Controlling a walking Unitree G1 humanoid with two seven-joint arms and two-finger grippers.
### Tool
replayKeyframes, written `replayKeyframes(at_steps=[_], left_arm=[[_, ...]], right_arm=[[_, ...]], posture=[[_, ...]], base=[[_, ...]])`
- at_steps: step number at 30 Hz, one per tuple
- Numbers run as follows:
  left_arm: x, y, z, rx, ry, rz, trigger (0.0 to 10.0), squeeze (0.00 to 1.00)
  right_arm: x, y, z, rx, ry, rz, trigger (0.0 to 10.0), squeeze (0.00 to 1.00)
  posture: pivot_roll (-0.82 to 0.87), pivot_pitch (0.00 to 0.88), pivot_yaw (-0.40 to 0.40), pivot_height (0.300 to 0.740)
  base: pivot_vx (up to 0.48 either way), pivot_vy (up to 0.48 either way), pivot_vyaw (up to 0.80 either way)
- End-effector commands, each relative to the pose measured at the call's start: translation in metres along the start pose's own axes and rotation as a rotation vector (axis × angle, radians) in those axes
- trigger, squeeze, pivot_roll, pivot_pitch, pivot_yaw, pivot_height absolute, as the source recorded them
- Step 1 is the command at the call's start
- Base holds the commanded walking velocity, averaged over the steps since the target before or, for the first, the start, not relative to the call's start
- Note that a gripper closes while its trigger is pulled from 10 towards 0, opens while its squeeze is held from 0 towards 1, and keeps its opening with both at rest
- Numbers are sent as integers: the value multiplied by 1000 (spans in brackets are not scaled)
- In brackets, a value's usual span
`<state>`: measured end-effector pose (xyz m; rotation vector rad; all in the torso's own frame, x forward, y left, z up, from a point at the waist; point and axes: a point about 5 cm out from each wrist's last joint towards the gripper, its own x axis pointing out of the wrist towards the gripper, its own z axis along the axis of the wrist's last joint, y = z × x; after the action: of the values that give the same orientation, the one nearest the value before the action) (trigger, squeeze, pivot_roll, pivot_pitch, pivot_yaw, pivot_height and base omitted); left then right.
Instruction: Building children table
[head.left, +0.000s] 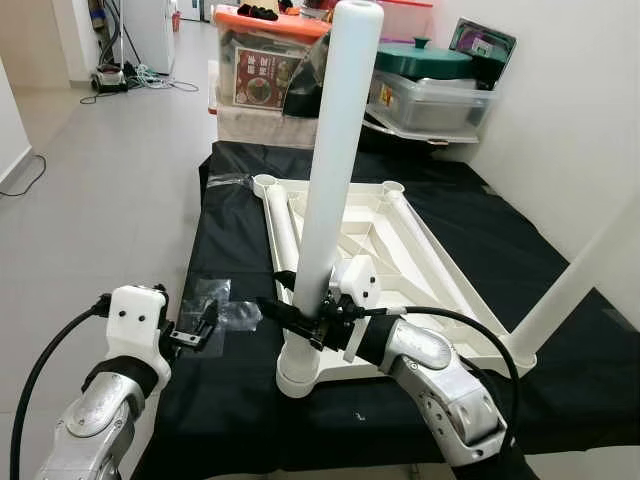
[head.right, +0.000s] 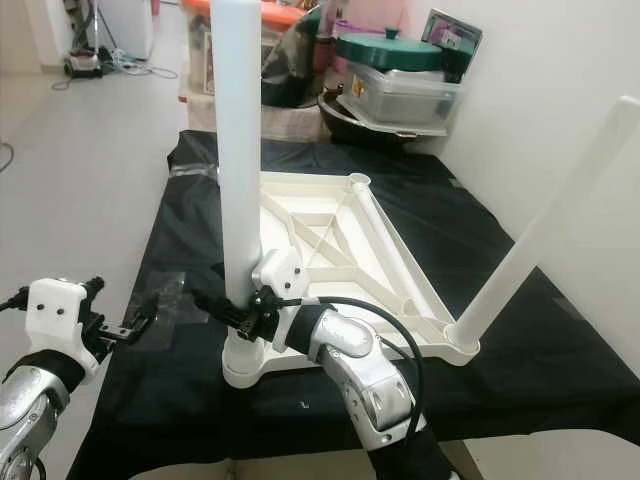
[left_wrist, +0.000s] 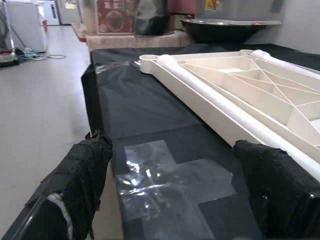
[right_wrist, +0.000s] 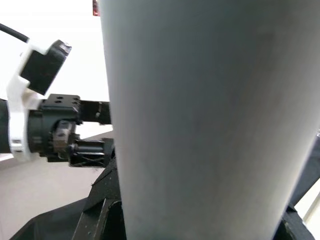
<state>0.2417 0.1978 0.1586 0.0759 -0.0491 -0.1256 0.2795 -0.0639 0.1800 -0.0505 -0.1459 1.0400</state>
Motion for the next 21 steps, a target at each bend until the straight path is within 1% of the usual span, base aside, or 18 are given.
replayKeyframes(at_steps=[1,3,6,7,9,11,13,14,15,16,18,19,20,21], left_arm=[[1,-4,1,-12,-10,-10,10000,0],[1,-4,1,-13,-10,-10,10000,0],[0,-3,0,-13,-6,-11,10000,0],[0,-3,0,-13,-6,-11,10000,0],[1,-3,0,-14,-5,-12,10000,0],[1,-3,0,-14,-5,-12,10000,0],[2,-3,1,-15,-7,-13,10000,0],[2,-3,1,-15,-7,-13,10000,0],[2,-3,1,-15,-8,-12,10000,0],[3,-3,2,-15,-10,-11,10000,0],[3,-3,2,-15,-12,-9,10000,0],[3,-3,2,-15,-12,-9,10000,0],[3,-3,2,-15,-13,-8,10000,0],[3,-3,2,-15,-13,-8,10000,0]], right_arm=[[-4,-6,-8,-14,52,-23,10000,0],[-4,-4,-8,-9,52,-18,10000,0],[-6,2,-11,33,47,7,10000,0],[-6,2,-11,33,47,7,10000,0],[-7,4,-12,66,39,7,10000,0],[-7,4,-12,66,39,7,10000,0],[-7,4,-15,100,36,-21,10000,0],[-7,4,-15,100,36,-21,10000,0],[-7,-2,-18,130,44,-89,10000,0],[-7,-12,-22,164,54,-194,10000,0],[-9,-26,-28,217,68,-351,10000,0],[-9,-26,-28,217,68,-351,10000,0],[-11,-30,-30,239,73,-407,10000,0],[-11,-30,-30,239,73,-407,10000,0]], posture=[[135,0,-173,740],[136,0,-173,740],[136,0,-170,740],[136,0,-170,740],[135,0,-166,740],[135,0,-166,740],[134,0,-162,740],[134,0,-162,740],[132,0,-162,740],[132,0,-162,740],[131,0,-162,740],[131,0,-162,740],[131,0,-162,740],[131,0,-162,740]], base=[[0,0,0],[0,0,0],[0,0,0],[0,0,0],[0,0,0],[0,0,0],[0,0,0],[0,0,0],[0,0,0],[0,0,0],[0,0,0],[0,0,0],[0,0,0],[0,0,0]])
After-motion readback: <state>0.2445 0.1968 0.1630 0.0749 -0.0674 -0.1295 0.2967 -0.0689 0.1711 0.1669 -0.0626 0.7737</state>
